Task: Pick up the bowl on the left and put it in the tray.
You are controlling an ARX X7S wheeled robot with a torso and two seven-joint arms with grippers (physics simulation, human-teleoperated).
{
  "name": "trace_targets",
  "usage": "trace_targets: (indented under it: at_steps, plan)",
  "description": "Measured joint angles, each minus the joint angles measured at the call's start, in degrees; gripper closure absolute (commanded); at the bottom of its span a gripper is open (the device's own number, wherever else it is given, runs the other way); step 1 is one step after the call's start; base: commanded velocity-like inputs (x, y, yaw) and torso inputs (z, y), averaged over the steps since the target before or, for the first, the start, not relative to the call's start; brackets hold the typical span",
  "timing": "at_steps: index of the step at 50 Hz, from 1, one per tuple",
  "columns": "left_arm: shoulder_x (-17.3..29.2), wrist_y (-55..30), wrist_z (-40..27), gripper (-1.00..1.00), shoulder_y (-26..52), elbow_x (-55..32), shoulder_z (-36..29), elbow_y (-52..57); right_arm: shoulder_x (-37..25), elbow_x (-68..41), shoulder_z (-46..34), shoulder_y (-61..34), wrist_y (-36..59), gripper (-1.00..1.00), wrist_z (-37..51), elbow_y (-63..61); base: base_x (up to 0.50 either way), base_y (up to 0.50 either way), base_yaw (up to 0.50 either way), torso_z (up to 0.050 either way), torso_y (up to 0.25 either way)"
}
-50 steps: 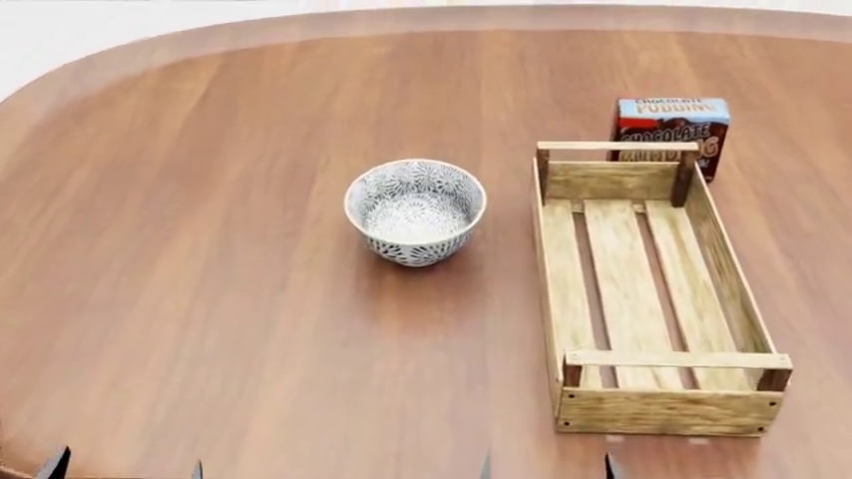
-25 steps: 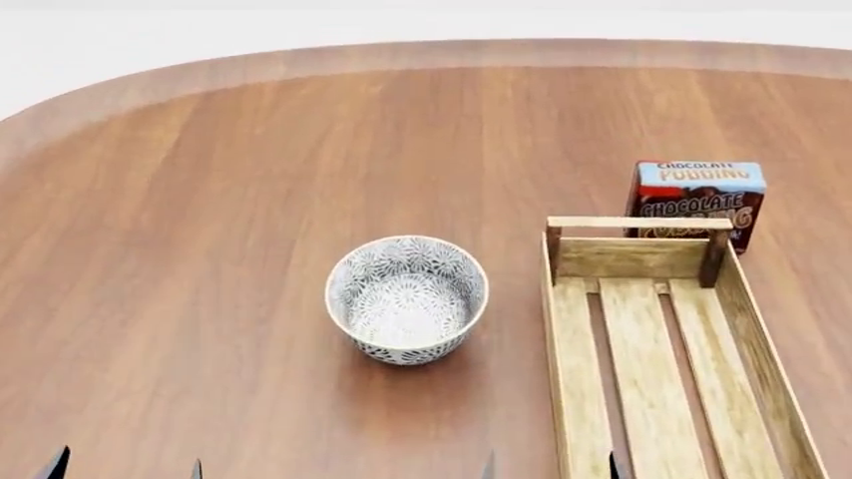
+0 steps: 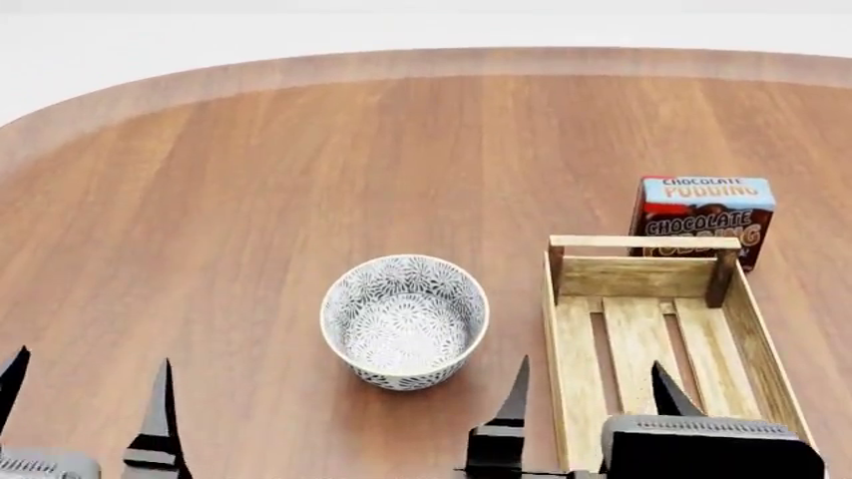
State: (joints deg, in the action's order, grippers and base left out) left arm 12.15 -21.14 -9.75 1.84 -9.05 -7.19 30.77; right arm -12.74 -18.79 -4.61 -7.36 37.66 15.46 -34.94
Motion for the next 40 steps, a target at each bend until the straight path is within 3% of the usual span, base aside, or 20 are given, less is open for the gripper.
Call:
trace_targets:
  at_steps: [12, 21, 29, 40]
  plan:
    - [0.2, -27.2, -1.2, -1.0, 14.2, -16.5, 9.8, 18.0, 0.7, -16.4, 12.5, -19.4, 30.0, -1.0, 4.1, -16.4, 0.0, 0.0, 0.0, 0.046, 0.0]
    - [-0.2, -42.9, -5.8, -1.0, 24.7, -31.2, 18.1, 24.4, 0.4, -29.5, 18.9, -31.5, 42.9, -1.0, 10.5, -20.1, 0.0, 0.0, 0.0, 0.05, 0.0]
    - [0.4, -48.7, -9.0, -1.0, 29.3, -39.3, 21.7, 26.4, -1.1, -37.2, 21.0, -36.1, 46.7, -1.0, 15.3, -20.6, 0.0, 0.0, 0.0, 0.05, 0.0]
    - [1.6, -49.4, -10.7, -1.0, 30.3, -42.5, 22.0, 27.0, -3.2, -40.7, 21.2, -37.0, 46.3, -1.0, 17.9, -20.6, 0.0, 0.0, 0.0, 0.045, 0.0]
